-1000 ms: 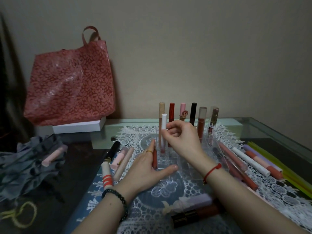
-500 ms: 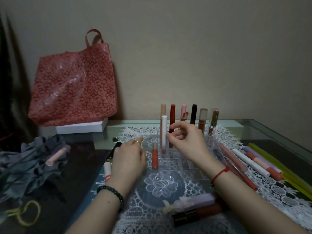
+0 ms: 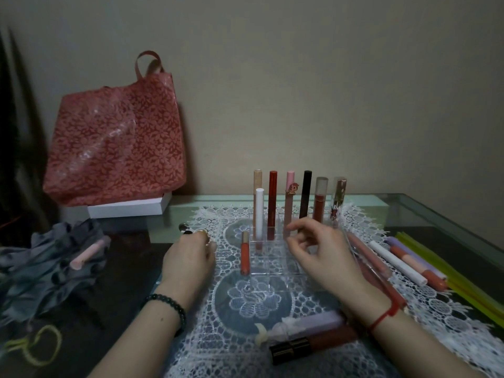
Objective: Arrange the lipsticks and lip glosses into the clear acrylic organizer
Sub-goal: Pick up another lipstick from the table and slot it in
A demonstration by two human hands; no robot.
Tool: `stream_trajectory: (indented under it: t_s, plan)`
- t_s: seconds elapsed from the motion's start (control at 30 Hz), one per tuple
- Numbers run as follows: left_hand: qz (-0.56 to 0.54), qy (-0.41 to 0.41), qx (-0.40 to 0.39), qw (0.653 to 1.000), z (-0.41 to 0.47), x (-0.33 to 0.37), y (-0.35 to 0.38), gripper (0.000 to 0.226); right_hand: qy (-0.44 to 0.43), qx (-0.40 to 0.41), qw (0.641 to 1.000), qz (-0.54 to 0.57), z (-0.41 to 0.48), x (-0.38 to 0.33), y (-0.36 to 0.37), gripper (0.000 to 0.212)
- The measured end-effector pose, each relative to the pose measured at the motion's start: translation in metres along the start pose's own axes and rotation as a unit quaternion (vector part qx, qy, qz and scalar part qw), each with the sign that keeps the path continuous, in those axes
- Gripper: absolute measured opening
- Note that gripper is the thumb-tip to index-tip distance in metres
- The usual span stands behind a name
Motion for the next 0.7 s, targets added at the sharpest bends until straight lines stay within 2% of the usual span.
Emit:
stream_trajectory:
  t_s: [0.13,0.2,0.27,0.33,0.4,0.5,0.63,0.7]
  plan:
    - [0.019,0.002,-0.023,1.0,-0.002,0.003,0.002,0.035,-0.008,0.006,1.0,-0.011,-0.001,0.0,-0.002,0.02]
    - [0.022,0.007,-0.01,1.0,-0.002,0.005,-0.002,0.041,-0.015,0.016,1.0,-0.007,-0.001,-0.001,-0.004,0.019]
    - [-0.004,0.004,0.046,0.999,0.0,0.005,-0.01,0.044,-0.018,0.023,1.0,-0.001,-0.001,-0.001,-0.005,0.018]
    - [-0.091,-0.01,0.126,0.988,0.003,0.004,-0.019,0.038,-0.02,0.026,0.999,0.005,-0.001,-0.001,-0.006,0.018]
    - [-0.242,-0.019,0.187,0.952,0.008,0.003,-0.023,0.024,-0.021,0.023,1.0,0.005,0.0,-0.001,-0.007,0.019]
    - [-0.477,-0.044,0.207,0.853,0.008,0.008,-0.027,0.018,-0.029,0.002,0.999,0.023,-0.001,-0.004,-0.005,0.022]
    - [-0.613,-0.019,0.189,0.767,0.006,0.025,-0.028,0.019,-0.026,-0.054,0.994,0.088,-0.003,-0.01,0.0,0.027]
    - [-0.64,0.002,0.161,0.751,0.005,0.032,-0.026,0.02,-0.021,-0.081,0.99,0.11,-0.005,-0.013,0.004,0.028]
Point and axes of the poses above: each hand's wrist, its own z-axis towards the middle knuckle, its own y-axis out of the palm, x = y × z, the point moved 2 cm from there along z, towards the middle knuckle, and after that the axes turned 10 degrees about y, right-handed, at the moved point
